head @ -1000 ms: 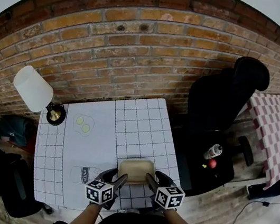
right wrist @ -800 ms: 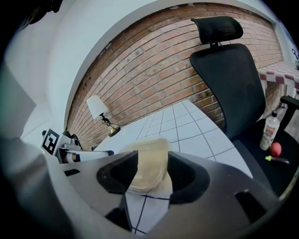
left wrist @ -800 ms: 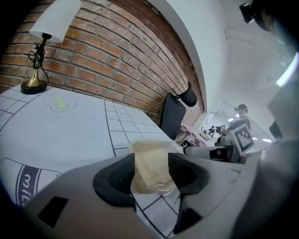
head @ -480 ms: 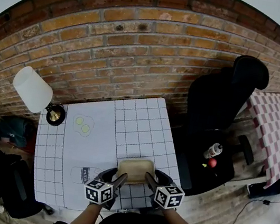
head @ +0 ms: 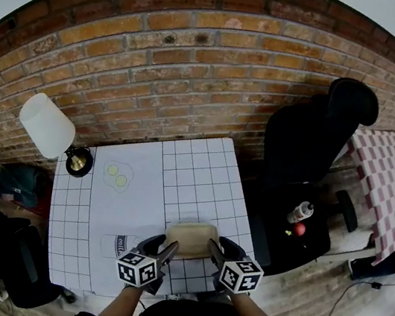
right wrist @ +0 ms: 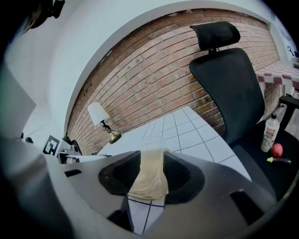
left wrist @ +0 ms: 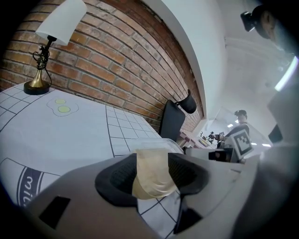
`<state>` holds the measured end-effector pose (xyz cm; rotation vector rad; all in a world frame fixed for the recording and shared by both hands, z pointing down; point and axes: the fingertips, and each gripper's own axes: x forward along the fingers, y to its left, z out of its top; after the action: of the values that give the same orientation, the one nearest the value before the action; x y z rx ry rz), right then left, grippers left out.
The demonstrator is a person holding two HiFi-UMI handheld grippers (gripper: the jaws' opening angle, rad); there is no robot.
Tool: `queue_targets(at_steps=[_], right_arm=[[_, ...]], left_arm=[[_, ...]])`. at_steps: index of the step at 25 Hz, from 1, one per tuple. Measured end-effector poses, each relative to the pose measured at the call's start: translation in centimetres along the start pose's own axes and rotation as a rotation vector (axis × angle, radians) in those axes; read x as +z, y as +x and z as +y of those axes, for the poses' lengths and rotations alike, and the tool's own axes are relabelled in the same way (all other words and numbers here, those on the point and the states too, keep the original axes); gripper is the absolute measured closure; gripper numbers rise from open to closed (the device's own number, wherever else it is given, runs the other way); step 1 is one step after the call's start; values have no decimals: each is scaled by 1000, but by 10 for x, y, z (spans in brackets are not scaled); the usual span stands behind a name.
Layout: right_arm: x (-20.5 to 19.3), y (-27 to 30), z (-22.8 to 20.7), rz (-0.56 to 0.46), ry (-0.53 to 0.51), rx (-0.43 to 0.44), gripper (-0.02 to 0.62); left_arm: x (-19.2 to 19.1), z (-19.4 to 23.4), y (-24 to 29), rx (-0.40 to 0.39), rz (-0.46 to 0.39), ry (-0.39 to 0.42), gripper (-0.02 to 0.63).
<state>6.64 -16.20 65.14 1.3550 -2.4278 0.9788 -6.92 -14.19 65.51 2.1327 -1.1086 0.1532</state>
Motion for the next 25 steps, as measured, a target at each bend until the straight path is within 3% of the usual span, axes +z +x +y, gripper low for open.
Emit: queue_targets(at_steps=[7, 18, 25], right_arm=[[5, -3, 0, -22, 8, 7, 491], [22, -8, 3, -68, 14, 12, 523], [39, -9, 13, -103, 12, 44, 529]], left_arm=[[7, 2, -5, -2, -40, -41, 402], [25, 7, -18, 34, -115, -39, 562], [41, 6, -24, 40, -163, -30, 568]])
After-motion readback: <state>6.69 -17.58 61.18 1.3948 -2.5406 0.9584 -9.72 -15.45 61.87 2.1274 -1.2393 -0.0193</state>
